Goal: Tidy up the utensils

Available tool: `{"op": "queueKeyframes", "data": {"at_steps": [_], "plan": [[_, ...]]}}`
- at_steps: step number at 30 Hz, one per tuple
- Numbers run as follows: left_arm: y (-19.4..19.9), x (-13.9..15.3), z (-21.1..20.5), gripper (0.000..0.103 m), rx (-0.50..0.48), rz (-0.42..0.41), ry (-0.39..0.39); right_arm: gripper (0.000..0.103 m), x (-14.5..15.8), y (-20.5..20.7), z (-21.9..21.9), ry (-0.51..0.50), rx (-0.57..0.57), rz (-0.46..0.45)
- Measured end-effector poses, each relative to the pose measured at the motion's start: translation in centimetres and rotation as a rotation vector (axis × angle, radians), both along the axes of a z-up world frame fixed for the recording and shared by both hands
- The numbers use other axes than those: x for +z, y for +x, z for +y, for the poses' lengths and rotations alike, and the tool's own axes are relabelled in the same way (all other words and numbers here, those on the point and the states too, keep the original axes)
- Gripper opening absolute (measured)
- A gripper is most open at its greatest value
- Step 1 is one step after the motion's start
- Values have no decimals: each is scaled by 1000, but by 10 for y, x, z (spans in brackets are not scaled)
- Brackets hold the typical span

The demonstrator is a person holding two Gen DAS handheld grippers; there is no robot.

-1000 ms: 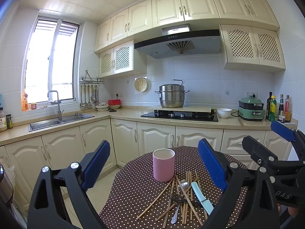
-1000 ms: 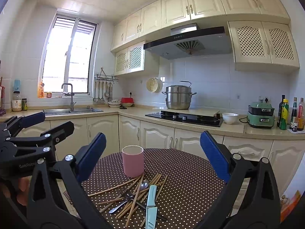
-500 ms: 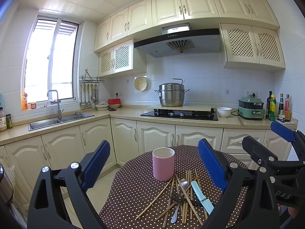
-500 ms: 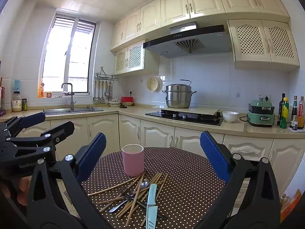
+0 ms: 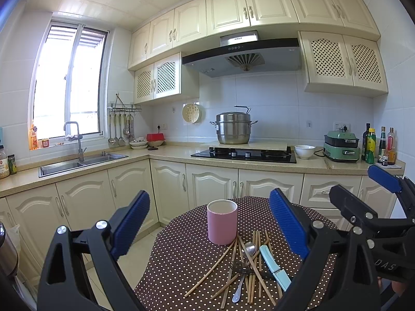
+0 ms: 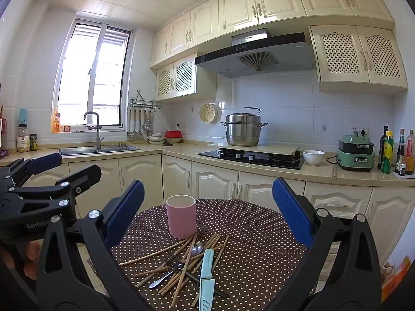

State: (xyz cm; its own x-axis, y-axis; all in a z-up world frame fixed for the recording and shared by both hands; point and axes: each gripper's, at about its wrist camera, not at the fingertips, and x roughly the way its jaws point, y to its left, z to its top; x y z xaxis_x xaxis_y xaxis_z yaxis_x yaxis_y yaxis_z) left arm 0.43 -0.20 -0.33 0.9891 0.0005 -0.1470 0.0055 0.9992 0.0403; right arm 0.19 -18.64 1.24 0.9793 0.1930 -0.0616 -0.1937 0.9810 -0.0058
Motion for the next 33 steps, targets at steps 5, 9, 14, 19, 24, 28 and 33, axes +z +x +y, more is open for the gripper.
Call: {"op": "queueKeyframes", "data": {"at_steps": [5,9,14,19,24,28,33], "plan": [[0,0,0,92,1,0,1,97,0,1,0,1,0,1],[0,-1,1,92,1,0,0,97,-1,2,0,1,0,1],[1,-1,1,92,3,2,1,97,0,2,1,2,1,6],[1,-2,3,92,5,2,-1,97,0,4,0,17,4,13],[2,-2,4,92,6,4,2,97,1,5,0,21,10,22],[4,-4,4,92,8,10,8,97,-1,8,-1,17,14,29],[8,-9,3,92,12,22,13,97,-8,18,-4,41,56,76]]}}
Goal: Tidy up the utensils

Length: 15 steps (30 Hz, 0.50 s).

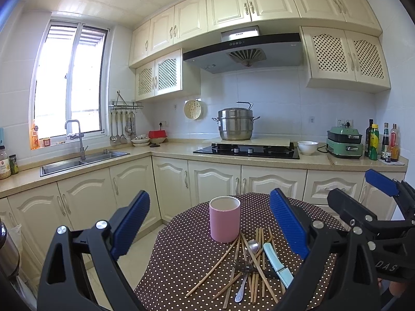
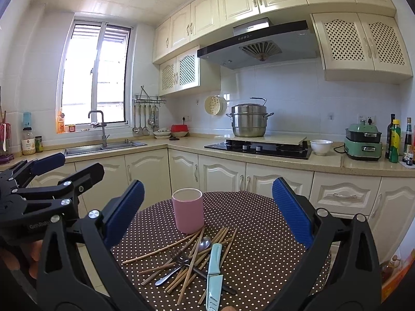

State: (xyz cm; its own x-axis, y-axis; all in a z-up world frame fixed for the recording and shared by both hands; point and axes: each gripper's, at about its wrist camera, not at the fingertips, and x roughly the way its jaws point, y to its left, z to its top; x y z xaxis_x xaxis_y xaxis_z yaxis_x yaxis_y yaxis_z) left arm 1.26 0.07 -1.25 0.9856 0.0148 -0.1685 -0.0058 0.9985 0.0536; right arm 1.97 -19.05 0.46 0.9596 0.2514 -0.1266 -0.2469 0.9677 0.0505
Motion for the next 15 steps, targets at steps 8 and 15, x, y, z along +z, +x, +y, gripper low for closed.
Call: {"op": "queueKeyframes", "data": {"at_steps": [8,15], "plan": [[22,-18,-4,92,2,62,12,97,-19,26,-6,24,38,103],[51,-40,-9,92,-26,152,56,97,-39,54,-16,21,37,193]]}}
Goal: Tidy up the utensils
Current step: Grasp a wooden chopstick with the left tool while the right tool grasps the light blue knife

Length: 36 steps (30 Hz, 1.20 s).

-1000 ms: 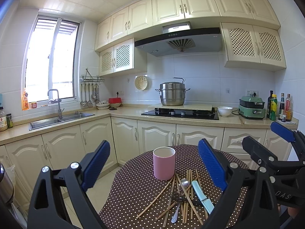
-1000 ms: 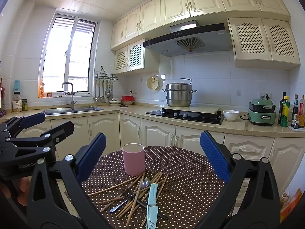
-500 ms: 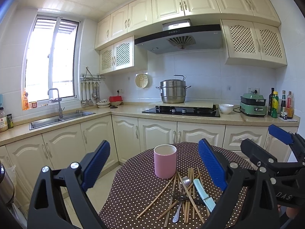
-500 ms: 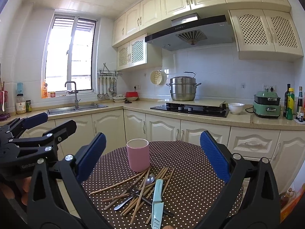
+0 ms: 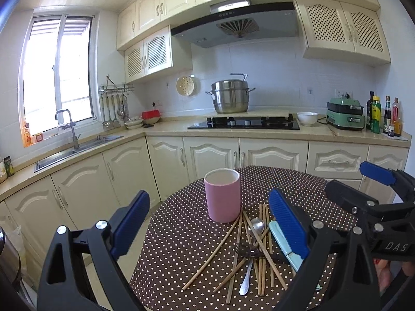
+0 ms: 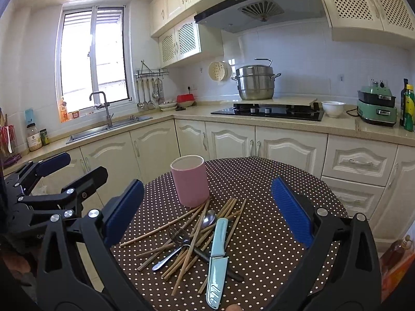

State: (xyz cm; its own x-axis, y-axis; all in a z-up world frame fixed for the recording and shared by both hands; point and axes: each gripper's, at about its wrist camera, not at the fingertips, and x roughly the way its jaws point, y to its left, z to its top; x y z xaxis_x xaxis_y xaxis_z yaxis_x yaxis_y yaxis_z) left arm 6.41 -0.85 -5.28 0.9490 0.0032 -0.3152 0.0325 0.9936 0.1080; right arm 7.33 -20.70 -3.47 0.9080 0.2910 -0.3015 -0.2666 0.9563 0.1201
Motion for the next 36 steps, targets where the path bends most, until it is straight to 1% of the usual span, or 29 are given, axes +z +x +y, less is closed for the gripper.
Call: {"op": "queueKeyframes", "data": {"at_steps": [3,5,9,11,13,14,16,17,18,20,22,25,26,28,29,30,31,32,34,36], "plan": [[21,-15,12,92,-2,92,-35,97,-13,15,-7,-32,-34,47],[39,-29,24,92,-2,182,-79,97,-23,27,-12,-54,-54,90],[66,-57,45,91,2,314,-157,97,-51,54,-18,-88,-53,216],[74,-69,47,91,-5,361,-166,97,-64,65,-17,-111,-46,269],[85,-82,45,82,-14,415,-150,97,-77,75,-14,-136,-32,317],[89,-87,44,77,-22,436,-148,94,-82,79,-13,-141,-24,338],[98,-97,46,74,-38,470,-158,89,-91,87,-13,-132,3,385],[103,-102,47,69,-47,490,-158,88,-95,89,-13,-129,10,401],[108,-106,49,67,-54,512,-151,87,-98,91,-13,-126,19,411],[117,-114,51,64,-69,557,-115,87,-101,93,-13,-124,33,434],[129,-123,51,57,-87,614,-78,87,-104,96,-12,-129,41,448],[139,-135,48,51,-131,666,-35,87,-105,99,-11,-132,50,465],[142,-138,47,47,-138,682,-20,87,-107,101,-9,-132,53,468],[146,-143,42,44,-161,697,4,87,-108,103,-7,-132,59,477],[147,-145,39,41,-169,703,15,87,-109,104,-6,-131,62,481],[151,-148,38,35,-173,711,23,87,-109,105,-5,-130,67,488],[156,-150,38,34,-178,717,17,87,-110,107,-3,-130,71,495],[158,-151,38,31,-179,712,12,85,-110,109,-1,-134,74,501],[163,-150,35,14,-182,714,20,81,-112,112,4,-143,85,516],[162,-150,33,11,-195,715,18,76,-113,115,8,-143,102,535]]}}
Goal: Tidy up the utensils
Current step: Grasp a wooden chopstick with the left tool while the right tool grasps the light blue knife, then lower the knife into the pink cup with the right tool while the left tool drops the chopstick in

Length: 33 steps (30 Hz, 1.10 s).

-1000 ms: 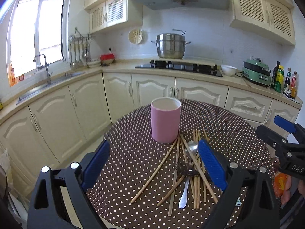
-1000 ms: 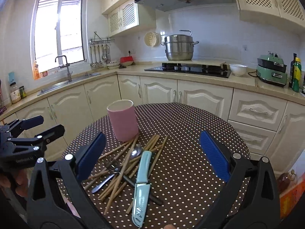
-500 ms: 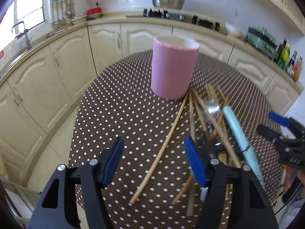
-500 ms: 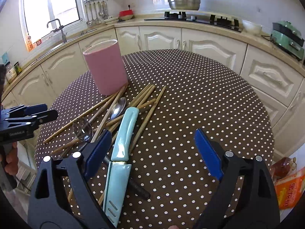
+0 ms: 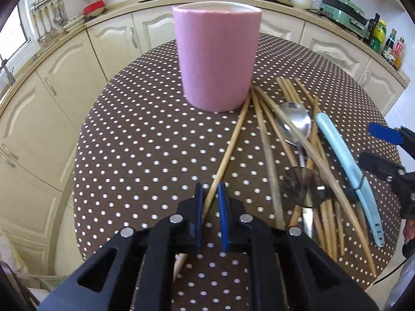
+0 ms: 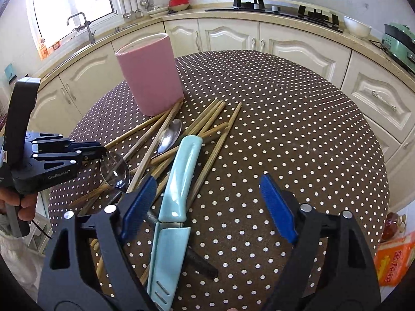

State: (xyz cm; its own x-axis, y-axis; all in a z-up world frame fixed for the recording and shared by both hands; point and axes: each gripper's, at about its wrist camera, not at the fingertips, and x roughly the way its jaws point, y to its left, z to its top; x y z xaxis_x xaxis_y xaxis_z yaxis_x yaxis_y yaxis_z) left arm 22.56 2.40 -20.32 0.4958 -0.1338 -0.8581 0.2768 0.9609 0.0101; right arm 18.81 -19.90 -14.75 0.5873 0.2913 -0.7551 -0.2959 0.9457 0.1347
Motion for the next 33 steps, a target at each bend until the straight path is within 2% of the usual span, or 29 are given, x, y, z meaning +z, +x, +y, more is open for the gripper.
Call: {"op": "queueKeyframes", "data": {"at_steps": [3,5,10,14,17,23,26,29,33], "plan": [[-9,0,1,10,16,-1,-24,67,-3,6,6,4,22,37],[-19,-1,4,10,46,6,-54,54,-5,10,10,0,35,63],[-45,1,17,8,134,33,-113,34,-11,19,19,-33,61,121],[-42,0,24,6,170,72,-154,27,-13,28,20,-41,77,158],[-23,0,22,7,153,95,-127,21,-15,35,14,-31,81,184],[5,1,12,7,120,116,-88,21,-16,48,0,-11,90,206],[7,1,11,5,127,99,-97,21,-14,42,-2,12,89,185],[4,10,13,5,123,51,-154,21,-6,30,-12,63,87,145],[-12,40,13,5,116,-79,-206,21,13,25,-28,157,95,80]]}}
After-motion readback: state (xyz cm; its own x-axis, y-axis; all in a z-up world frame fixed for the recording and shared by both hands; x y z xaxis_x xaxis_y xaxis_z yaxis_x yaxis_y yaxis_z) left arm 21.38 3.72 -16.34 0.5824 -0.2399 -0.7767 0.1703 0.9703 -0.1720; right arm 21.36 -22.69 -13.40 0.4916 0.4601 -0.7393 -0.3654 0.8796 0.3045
